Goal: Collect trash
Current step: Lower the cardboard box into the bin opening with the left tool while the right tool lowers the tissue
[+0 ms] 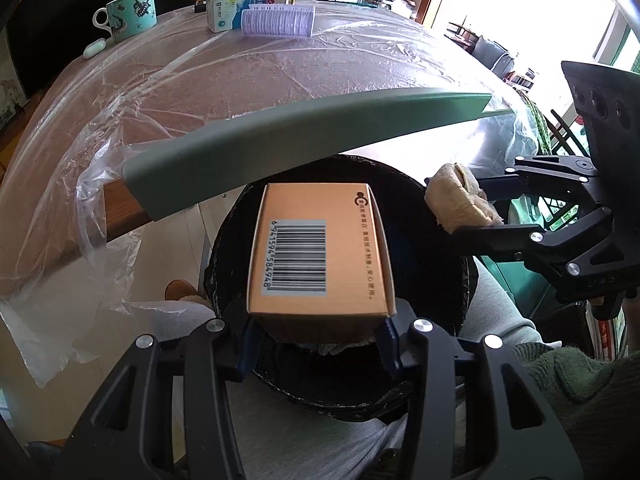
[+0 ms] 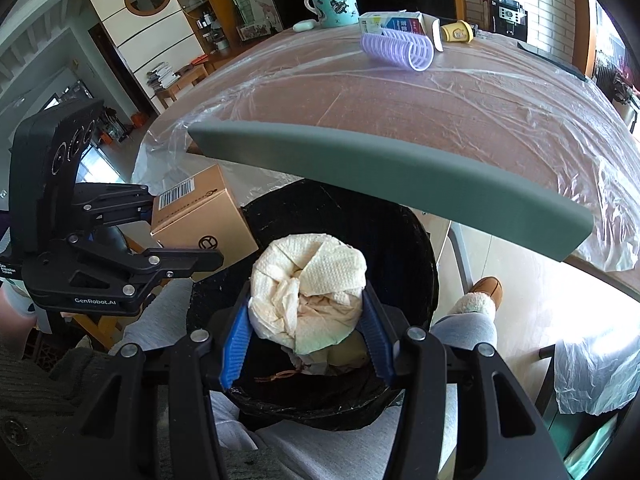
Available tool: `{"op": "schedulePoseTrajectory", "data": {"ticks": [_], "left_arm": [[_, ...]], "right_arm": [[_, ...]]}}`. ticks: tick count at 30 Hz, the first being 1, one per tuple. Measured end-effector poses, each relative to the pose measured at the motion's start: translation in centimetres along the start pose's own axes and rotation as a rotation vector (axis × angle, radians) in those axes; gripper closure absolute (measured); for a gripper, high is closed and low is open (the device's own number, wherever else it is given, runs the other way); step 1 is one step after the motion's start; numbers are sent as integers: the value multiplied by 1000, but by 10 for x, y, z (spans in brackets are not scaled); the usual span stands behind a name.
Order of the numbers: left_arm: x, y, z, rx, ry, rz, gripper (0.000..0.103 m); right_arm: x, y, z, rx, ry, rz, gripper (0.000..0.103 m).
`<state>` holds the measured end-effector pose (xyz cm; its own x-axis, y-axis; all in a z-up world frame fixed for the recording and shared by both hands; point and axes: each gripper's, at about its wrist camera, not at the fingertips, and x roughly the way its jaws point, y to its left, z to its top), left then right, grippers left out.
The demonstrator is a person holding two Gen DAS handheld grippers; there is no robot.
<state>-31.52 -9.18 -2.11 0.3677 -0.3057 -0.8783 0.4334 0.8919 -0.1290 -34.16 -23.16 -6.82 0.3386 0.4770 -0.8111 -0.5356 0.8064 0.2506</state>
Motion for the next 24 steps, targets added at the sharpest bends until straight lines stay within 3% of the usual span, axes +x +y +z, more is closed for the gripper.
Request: {"op": "schedulePoseTrajectory", "data": {"ticks": [24], "left_arm": [[31,6,-5,2,64,33,55]], "right_arm": [[36,-9,-7,19,69,-41,53]]}}
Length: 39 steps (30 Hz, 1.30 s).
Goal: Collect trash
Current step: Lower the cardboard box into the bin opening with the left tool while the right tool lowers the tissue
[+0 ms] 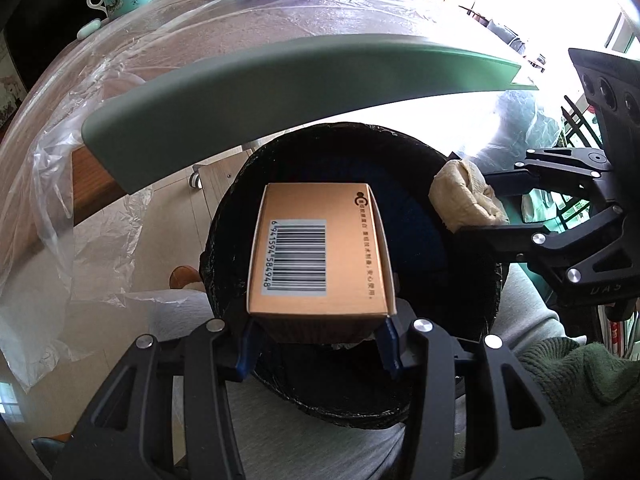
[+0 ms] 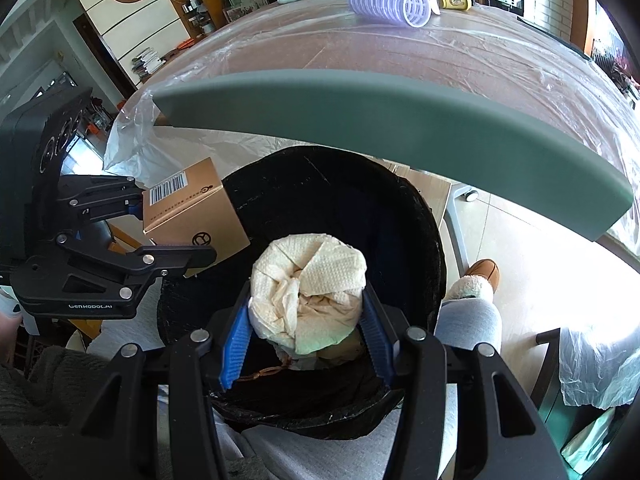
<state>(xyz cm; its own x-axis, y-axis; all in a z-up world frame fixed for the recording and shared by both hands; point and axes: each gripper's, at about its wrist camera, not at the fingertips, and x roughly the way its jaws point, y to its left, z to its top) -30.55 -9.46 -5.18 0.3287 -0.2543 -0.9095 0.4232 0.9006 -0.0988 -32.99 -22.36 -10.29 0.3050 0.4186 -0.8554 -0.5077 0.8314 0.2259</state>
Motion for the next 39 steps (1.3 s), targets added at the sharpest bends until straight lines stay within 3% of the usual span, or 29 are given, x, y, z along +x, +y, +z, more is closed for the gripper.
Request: {"op": "schedulePoseTrajectory", "data": {"ticks": [39], "left_arm": [[35,-3,-2,46,68,95,55]], "right_arm": [[27,0,1,19,47,-71,53]]}}
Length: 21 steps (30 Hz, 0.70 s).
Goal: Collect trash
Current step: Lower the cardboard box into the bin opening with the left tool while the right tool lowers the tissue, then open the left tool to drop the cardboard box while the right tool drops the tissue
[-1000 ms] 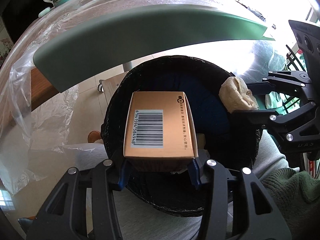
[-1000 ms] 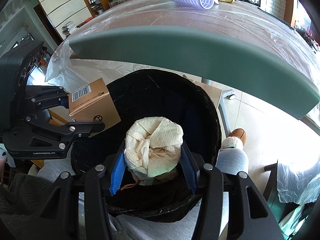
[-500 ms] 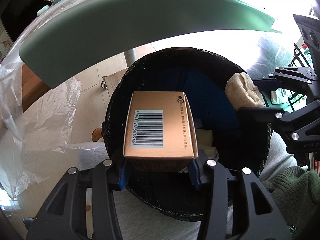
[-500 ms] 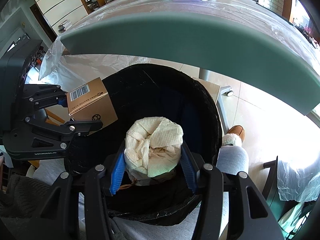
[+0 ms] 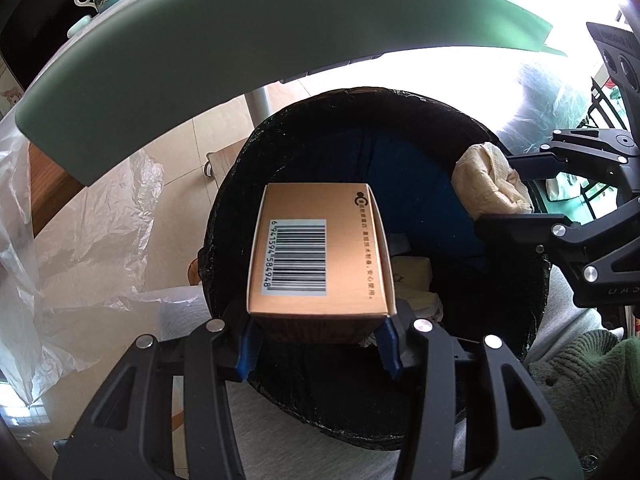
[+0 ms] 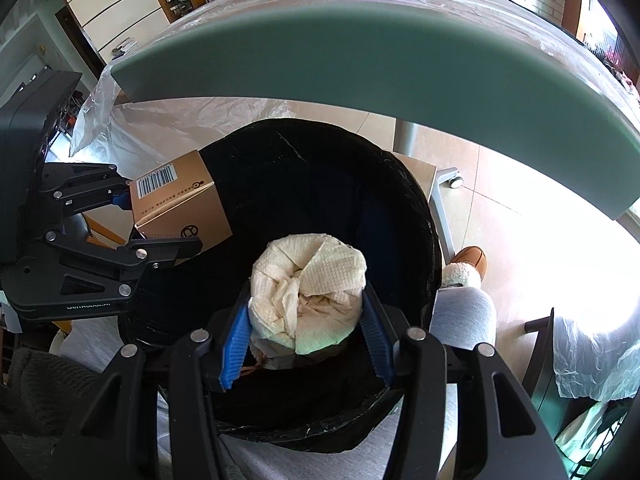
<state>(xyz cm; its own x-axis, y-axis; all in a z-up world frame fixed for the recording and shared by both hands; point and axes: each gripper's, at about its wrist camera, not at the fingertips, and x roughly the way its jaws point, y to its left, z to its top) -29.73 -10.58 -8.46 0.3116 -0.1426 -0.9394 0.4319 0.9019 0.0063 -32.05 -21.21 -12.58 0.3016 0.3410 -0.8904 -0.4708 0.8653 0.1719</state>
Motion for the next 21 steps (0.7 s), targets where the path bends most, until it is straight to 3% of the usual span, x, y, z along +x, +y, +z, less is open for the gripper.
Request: {"op": "schedulePoseTrajectory", "data": {"ticks": [10,11,13,21], "left_arm": [[-2,0,1,7,-13,-11,53],[-4,-1,1,11,-25,-16,50],[-10,0,2,7,-52,7,26],[-37,9,6,-45,-106,-37,25]], "right_arm": [[0,1,-5,-8,-6,-12,52],[-1,0,-6,-7,-18,-13,50],[-6,-1,-7,3,-44,-10,30],[-40,-2,-8,-10,-136,-48,23]]}}
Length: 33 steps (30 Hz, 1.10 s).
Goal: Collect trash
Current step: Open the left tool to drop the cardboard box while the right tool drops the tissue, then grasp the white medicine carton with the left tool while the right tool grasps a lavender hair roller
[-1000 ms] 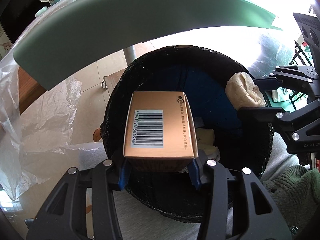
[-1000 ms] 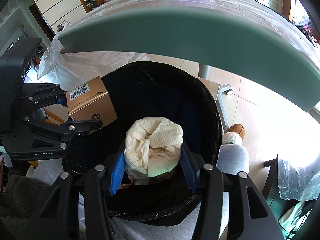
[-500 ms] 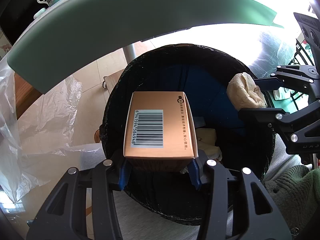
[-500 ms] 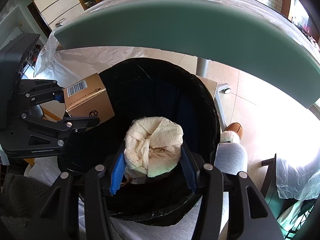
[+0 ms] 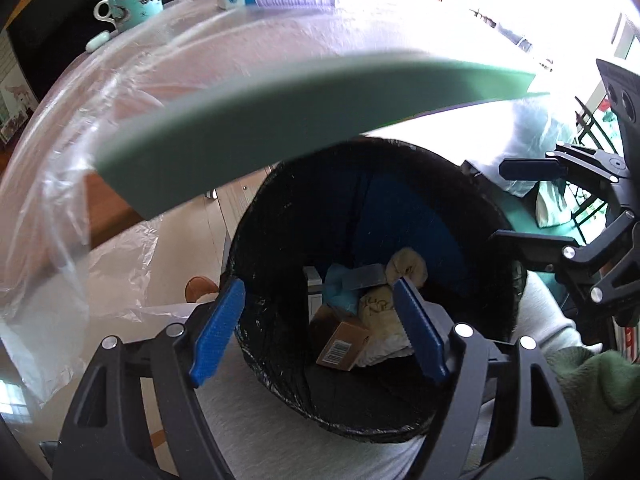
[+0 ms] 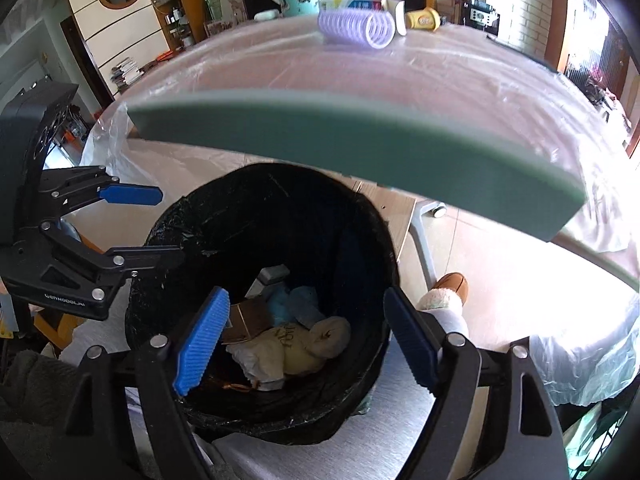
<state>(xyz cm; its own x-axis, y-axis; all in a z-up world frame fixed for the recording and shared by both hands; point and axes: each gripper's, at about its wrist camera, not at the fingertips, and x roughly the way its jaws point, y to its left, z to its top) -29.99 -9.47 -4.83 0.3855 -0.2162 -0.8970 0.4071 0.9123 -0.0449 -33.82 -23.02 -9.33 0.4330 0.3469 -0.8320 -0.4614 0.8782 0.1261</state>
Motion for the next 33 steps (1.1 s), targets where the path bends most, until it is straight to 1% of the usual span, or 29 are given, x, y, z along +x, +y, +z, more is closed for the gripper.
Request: {"op": "schedulePoseTrajectory", "data": {"ticks": [2,5,6,7,8,9,10,11,12,14,16,18,21,24,29,33], "left_arm": [[-14,0,3,-6,-19,-17,25],[-43,-4,10,6,-66,-36,25],[-62,-2,16,-5,-112,-64,24],[-78,3,20,-22,-161,-77,12],[-98,9,27,-48,-241,-76,5],[-112,16,34,-69,-305,-70,1],[-123,22,42,-89,-353,-66,1],[-130,29,52,-106,-380,-65,1],[-133,37,65,-126,-390,-60,1],[-131,50,92,-169,-385,-48,1],[-122,58,115,-178,-362,-50,1],[-108,62,142,-162,-330,-47,1],[-81,58,173,-127,-290,-9,1],[-55,65,199,-109,-244,2,1],[-24,68,232,-110,-186,-2,1],[1,67,256,-93,-150,2,1]], "right_arm": [[-12,-2,2,-3,-29,-2,21],[-39,-4,8,-30,-106,-21,16],[-50,-4,13,-43,-142,-32,12],[-58,-4,18,-54,-170,-43,7],[-66,-1,24,-72,-205,-62,6],[-74,1,33,-95,-245,-89,4],[-78,-1,41,-109,-266,-107,4],[-80,-1,52,-123,-284,-125,4],[-80,-2,63,-132,-300,-143,4],[-73,-6,88,-141,-305,-166,4],[-62,-12,112,-141,-294,-180,4],[-49,-18,134,-133,-274,-163,4],[-32,-29,160,-127,-241,-128,4],[-13,-36,177,-133,-200,-99,4],[12,-40,191,-146,-143,-66,4],[25,-46,201,-135,-118,-35,4]]}}
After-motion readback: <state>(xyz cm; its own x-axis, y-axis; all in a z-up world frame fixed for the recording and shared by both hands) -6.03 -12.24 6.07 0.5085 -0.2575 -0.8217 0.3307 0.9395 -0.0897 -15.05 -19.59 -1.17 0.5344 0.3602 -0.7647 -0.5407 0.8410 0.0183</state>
